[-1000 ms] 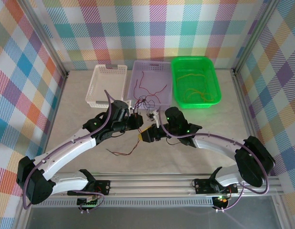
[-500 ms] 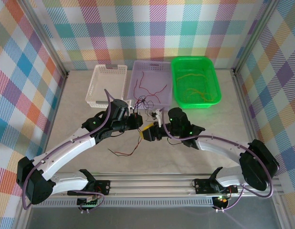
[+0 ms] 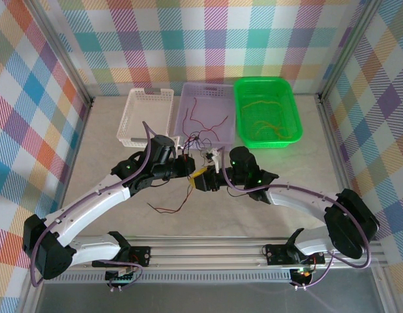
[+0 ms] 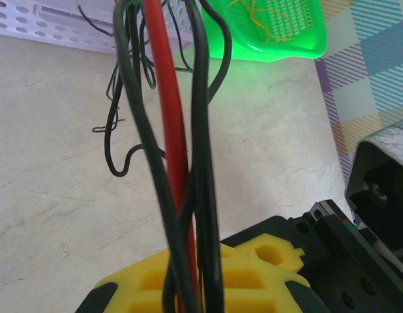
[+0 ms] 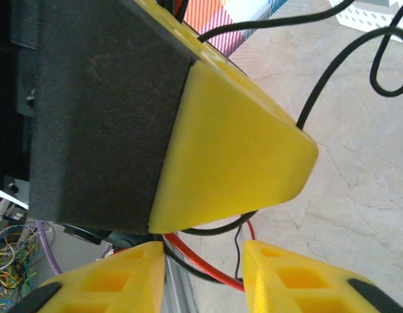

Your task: Untangle the cables

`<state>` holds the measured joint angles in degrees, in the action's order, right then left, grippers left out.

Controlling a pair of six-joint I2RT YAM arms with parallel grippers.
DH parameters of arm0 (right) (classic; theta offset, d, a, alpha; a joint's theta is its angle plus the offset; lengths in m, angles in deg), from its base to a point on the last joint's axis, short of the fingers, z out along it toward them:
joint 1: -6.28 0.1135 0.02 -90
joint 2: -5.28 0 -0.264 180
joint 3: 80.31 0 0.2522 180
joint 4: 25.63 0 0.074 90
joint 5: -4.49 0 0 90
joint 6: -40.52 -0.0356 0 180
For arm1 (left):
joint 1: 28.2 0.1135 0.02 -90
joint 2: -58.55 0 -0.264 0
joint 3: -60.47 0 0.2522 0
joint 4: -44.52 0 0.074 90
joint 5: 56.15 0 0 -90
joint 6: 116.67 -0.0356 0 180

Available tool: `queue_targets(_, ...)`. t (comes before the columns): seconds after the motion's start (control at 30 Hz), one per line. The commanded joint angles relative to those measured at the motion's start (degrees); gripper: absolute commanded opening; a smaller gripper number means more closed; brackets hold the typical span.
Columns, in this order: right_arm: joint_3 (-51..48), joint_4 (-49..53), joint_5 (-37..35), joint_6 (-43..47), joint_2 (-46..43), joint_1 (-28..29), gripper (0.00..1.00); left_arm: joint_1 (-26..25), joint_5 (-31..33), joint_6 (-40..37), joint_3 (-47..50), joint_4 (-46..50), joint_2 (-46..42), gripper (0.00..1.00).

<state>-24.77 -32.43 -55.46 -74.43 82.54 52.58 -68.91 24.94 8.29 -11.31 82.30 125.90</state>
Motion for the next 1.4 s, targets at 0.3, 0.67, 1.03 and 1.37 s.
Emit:
queue_targets(0.3,-1.2,-3.4,-0.4,0.1,-0.3,0.2,0.02,0.5,-3.8,1.0,-3.0,0.1,-1.9,0.21)
queue_targets(0.67,-1.4,-1.3,-3.1,1.0,-2.5,0.1,0.0,0.5,-3.9,0.4,-2.7,4.1,-6.6,0.52)
queue_targets(1.03,-1.5,0.9,-5.3,0.7,-5.1,-0.2,0.0,0.6,-5.6,0.2,7.1,7.3,-16.3,0.53)
queue_targets(1.37,-1.7,-0.1,-4.0,-2.3,-8.8,-1.7,0.0,0.5,-11.7,0.5,17.2,-1.2,-18.5,0.53)
